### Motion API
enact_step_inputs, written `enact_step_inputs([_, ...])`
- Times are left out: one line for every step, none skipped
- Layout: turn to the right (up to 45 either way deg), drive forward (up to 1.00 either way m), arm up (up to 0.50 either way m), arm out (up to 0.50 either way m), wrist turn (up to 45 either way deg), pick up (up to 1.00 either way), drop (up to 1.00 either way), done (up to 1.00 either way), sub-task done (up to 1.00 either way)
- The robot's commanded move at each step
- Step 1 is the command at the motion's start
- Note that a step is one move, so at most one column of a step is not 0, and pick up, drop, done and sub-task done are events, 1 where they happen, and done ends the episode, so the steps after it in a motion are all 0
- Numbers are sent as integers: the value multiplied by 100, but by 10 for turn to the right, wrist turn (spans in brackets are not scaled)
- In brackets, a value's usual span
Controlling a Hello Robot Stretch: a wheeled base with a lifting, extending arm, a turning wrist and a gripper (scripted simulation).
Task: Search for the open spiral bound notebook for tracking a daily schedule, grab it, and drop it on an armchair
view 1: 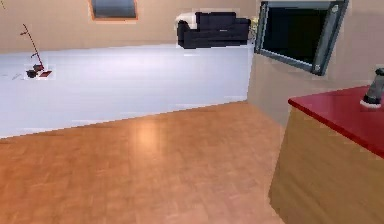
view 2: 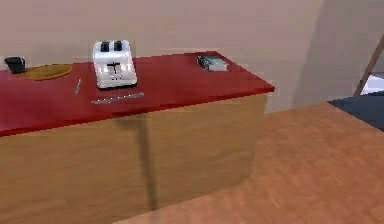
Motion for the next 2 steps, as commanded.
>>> enact_step_inputs([0,100,0,0,0,0,0,0,0])
enact_step_inputs([240,0,0,0,0,0,0,0,0])
